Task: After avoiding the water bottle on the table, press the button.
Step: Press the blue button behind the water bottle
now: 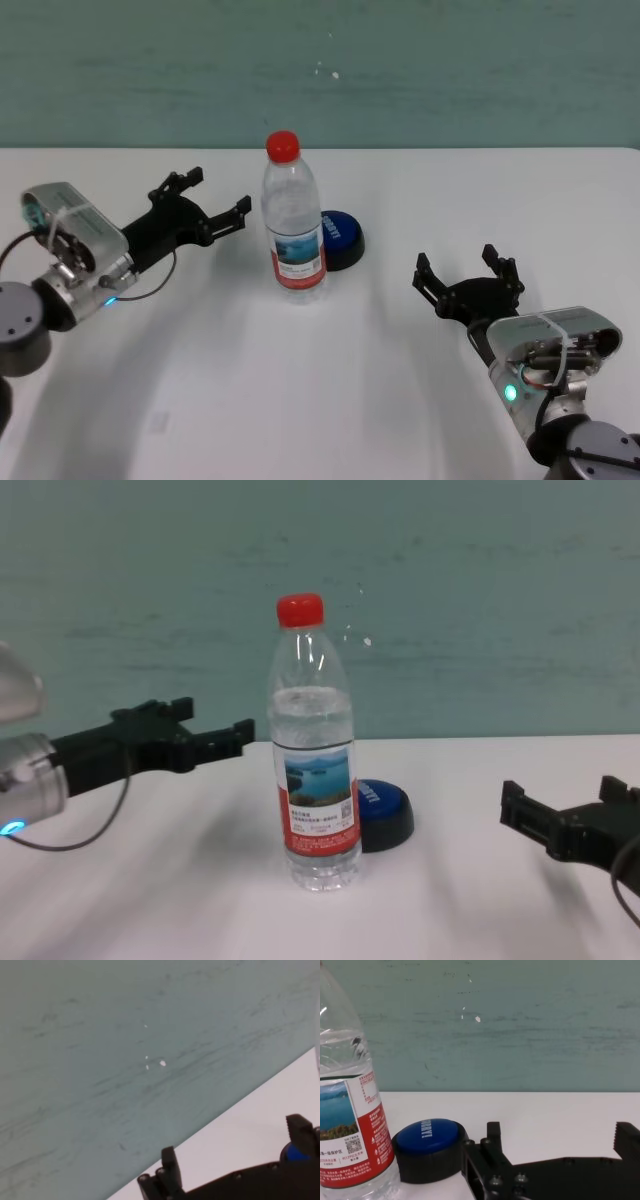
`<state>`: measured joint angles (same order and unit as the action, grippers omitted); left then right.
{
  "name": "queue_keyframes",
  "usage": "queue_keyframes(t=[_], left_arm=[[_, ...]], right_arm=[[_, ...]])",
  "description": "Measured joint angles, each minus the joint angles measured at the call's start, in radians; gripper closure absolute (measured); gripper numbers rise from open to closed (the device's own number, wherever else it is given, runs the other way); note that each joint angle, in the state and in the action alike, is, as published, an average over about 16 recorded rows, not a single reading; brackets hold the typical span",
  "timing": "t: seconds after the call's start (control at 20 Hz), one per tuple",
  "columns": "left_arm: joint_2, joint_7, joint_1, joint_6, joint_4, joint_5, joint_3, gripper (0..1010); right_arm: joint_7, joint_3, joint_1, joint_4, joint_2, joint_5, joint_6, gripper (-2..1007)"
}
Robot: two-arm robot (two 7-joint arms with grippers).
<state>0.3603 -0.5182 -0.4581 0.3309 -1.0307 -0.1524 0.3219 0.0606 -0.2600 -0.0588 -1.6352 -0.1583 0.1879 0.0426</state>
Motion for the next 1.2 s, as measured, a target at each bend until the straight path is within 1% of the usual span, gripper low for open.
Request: queue_keyframes(t=[0.15,0.3,0.55,0.7,0.95,1.1,1.2], left_arm=[[0.024,0.002,0.032,-0.012,-0.048,-0.004,-0.01,10],[0.051,0.006,0.074,-0.027,-0.108,-0.009,-0.021,10],[0.097,0.018,0.162,-0.055,-0.224,-0.014,-0.038,10],[0.12,0.03,0.218,-0.075,-0.296,-0.012,-0.046,10],[0.144,0.058,0.31,-0.109,-0.406,0.001,-0.057,10],[0.151,0.084,0.364,-0.134,-0.469,0.012,-0.065,10],[0.15,0.105,0.397,-0.154,-0.508,0.021,-0.072,10]], right_arm=[[0.0,0.0,0.0,0.0,0.0,0.0,0.0,1],[0.0,0.0,0.0,0.0,0.0,0.0,0.0,1],[0.0,0.0,0.0,0.0,0.0,0.0,0.0,1],[0.0,0.0,0.0,0.0,0.0,0.0,0.0,1],[0.0,0.0,0.0,0.0,0.0,0.0,0.0,1],[0.0,0.0,0.0,0.0,0.0,0.0,0.0,1],[0.0,0.0,0.0,0.0,0.0,0.0,0.0,1]])
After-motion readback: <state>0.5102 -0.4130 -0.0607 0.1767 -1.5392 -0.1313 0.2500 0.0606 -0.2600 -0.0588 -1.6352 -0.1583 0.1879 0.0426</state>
